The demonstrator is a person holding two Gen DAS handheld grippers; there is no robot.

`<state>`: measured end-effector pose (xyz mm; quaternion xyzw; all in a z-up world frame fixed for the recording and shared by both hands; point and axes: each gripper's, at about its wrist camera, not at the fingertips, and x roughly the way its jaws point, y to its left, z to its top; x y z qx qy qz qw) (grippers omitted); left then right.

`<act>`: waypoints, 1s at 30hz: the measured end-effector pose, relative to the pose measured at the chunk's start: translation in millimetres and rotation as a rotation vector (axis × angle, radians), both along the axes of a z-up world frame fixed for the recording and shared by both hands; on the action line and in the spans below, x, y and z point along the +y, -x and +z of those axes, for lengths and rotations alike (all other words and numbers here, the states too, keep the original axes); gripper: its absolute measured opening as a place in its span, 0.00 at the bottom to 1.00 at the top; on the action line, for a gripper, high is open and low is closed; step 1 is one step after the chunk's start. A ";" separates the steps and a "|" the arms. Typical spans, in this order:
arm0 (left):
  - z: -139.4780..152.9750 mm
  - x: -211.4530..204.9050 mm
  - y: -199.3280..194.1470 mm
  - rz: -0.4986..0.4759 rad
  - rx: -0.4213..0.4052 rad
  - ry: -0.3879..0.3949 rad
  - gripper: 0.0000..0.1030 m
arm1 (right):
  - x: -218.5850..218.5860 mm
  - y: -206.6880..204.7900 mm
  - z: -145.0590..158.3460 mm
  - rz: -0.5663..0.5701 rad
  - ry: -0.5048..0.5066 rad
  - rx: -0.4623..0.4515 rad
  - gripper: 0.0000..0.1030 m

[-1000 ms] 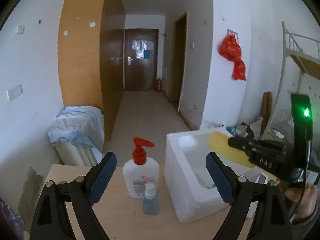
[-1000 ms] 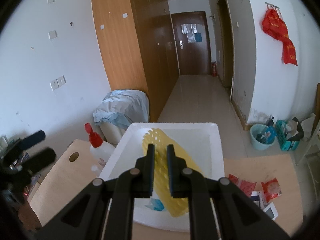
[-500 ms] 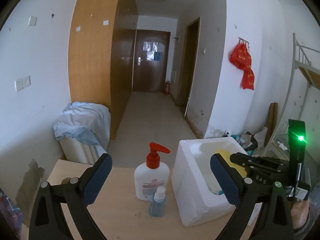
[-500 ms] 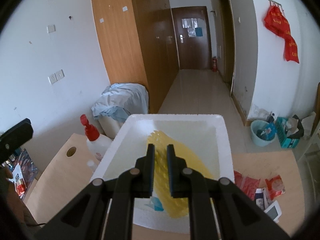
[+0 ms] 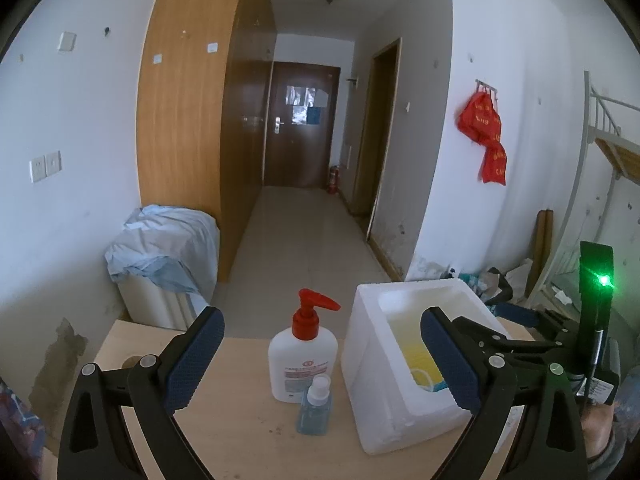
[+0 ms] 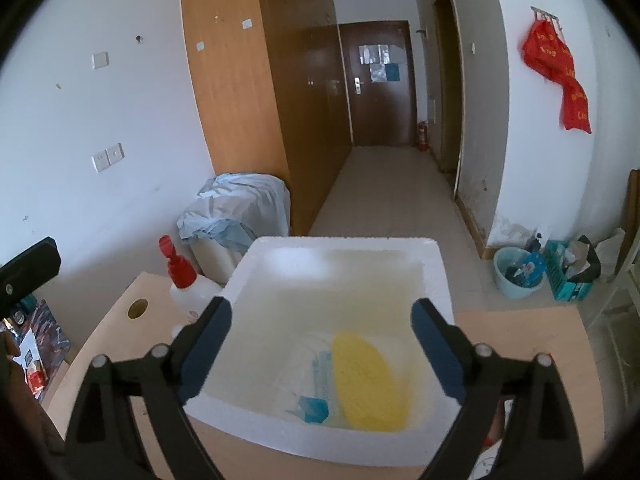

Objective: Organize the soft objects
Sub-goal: 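Lower the yellow foam net into the box and open the right tool, then withdraw both tools from the box back toward the grey sock and tissue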

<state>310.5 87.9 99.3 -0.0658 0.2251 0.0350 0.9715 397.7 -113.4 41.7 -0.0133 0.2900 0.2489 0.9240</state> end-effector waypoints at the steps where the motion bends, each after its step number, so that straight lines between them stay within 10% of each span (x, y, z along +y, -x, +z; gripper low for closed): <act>1: -0.1 -0.5 -0.1 -0.001 -0.001 -0.001 0.96 | 0.1 0.6 0.5 0.002 0.004 -0.002 0.91; 30: 23.4 -16.1 40.5 -0.006 -0.028 -0.044 0.96 | -8.5 69.1 24.3 0.020 0.054 -0.109 1.00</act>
